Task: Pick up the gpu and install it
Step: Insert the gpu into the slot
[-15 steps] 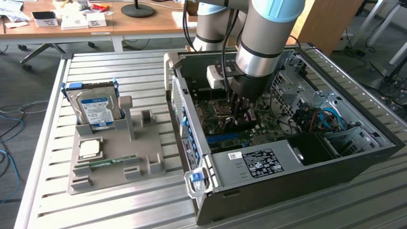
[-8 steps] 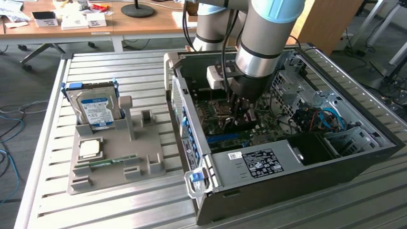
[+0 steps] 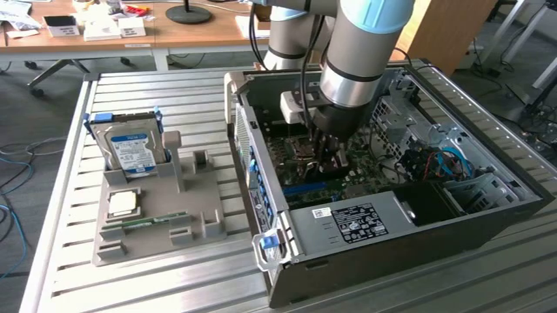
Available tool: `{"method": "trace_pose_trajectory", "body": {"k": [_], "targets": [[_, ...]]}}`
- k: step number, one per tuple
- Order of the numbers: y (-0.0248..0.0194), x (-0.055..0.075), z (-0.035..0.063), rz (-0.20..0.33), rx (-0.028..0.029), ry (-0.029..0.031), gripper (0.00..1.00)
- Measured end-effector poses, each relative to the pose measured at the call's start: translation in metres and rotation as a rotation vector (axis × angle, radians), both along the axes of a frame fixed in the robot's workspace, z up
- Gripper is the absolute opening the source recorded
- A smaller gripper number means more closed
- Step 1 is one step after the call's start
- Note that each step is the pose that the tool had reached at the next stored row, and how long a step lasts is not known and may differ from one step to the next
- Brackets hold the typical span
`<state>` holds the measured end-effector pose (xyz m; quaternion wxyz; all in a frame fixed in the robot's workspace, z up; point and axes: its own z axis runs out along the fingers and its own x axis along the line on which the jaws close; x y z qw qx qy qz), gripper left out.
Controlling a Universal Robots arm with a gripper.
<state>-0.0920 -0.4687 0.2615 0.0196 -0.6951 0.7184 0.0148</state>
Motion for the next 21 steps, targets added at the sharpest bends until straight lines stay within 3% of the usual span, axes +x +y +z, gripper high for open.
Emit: {"method": "trace_pose_trajectory", "body": {"k": [21], "targets": [[0.0001, -0.0046, -0.0100, -0.001, -0.0005, 0.0000, 0.27]]}}
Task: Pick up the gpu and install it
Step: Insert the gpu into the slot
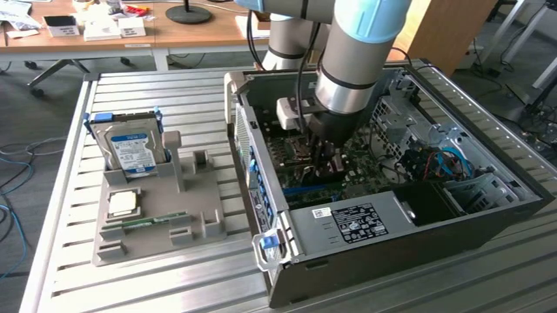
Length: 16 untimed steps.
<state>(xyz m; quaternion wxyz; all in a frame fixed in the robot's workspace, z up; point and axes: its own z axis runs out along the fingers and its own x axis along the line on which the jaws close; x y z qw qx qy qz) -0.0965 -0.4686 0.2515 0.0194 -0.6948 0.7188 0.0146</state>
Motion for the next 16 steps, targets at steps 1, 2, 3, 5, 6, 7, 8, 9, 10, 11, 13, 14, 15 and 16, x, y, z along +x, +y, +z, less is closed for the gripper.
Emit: {"method": "trace_pose_trajectory", "body": {"k": [1, 2, 3, 5, 6, 7, 8, 9, 10, 11, 13, 14, 15, 16], "targets": [[0.0001, -0.0001, -0.0005, 0.000, 0.0002, -0.0001, 0.27], [0.0001, -0.0002, -0.0010, 0.000, -0.0001, 0.0000, 0.27], [0.0001, -0.0004, -0.0015, 0.000, -0.0001, 0.0001, 0.27], [0.0003, -0.0009, -0.0023, 0.000, -0.0002, 0.0002, 0.27], [0.0005, -0.0010, -0.0026, 0.000, -0.0003, 0.0002, 0.27], [0.0006, -0.0011, -0.0029, 0.000, -0.0002, 0.0002, 0.27], [0.0008, -0.0013, -0.0034, 0.000, -0.0001, 0.0001, 0.27], [0.0009, -0.0014, -0.0038, 0.000, -0.0001, 0.0000, 0.27], [0.0010, -0.0014, -0.0042, 0.000, -0.0001, 0.0001, 0.27], [0.0011, -0.0015, -0.0047, 0.000, 0.0000, 0.0000, 0.27], [0.0013, -0.0016, -0.0057, 0.000, -0.0002, 0.0001, 0.27], [0.0013, -0.0017, -0.0057, 0.000, -0.0004, 0.0002, 0.27], [0.0013, -0.0017, -0.0057, 0.000, -0.0005, 0.0002, 0.27], [0.0013, -0.0017, -0.0061, 0.000, -0.0002, 0.0001, 0.27]]}}
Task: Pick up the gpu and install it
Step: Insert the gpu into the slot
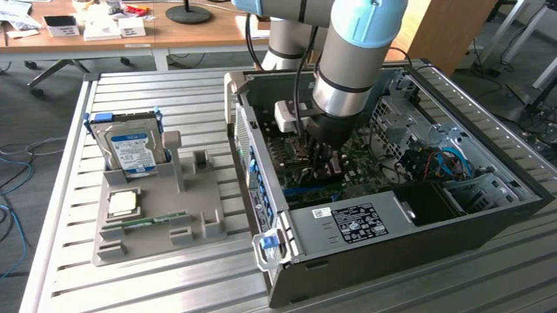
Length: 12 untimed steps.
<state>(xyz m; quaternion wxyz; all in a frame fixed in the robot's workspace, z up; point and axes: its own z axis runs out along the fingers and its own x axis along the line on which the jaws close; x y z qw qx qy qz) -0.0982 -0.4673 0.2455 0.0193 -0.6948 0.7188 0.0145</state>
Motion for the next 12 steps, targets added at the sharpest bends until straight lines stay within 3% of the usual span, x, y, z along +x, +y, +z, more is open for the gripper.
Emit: {"method": "trace_pose_trajectory", "body": {"k": [12], "targets": [[0.0000, -0.0007, -0.0041, 0.000, -0.0001, 0.0000, 0.27]]}}
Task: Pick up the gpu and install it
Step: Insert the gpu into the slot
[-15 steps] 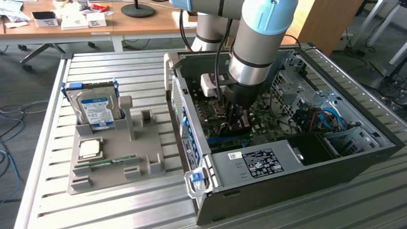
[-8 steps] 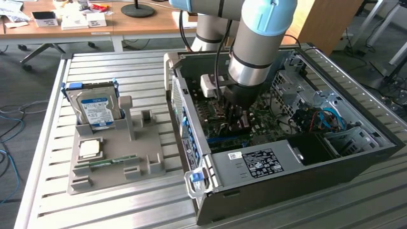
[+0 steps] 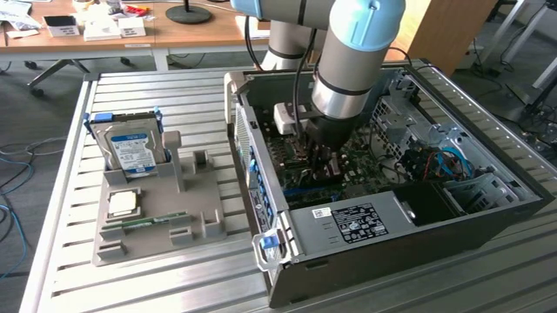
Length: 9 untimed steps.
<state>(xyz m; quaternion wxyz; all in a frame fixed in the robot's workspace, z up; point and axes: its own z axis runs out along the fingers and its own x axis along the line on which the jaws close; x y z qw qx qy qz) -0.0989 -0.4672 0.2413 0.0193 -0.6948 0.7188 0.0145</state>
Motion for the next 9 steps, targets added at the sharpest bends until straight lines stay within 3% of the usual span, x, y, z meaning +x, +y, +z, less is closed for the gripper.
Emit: {"method": "trace_pose_trajectory", "body": {"k": [9], "targets": [[0.0001, -0.0003, -0.0015, 0.000, -0.0001, 0.0001, 0.27]]}}
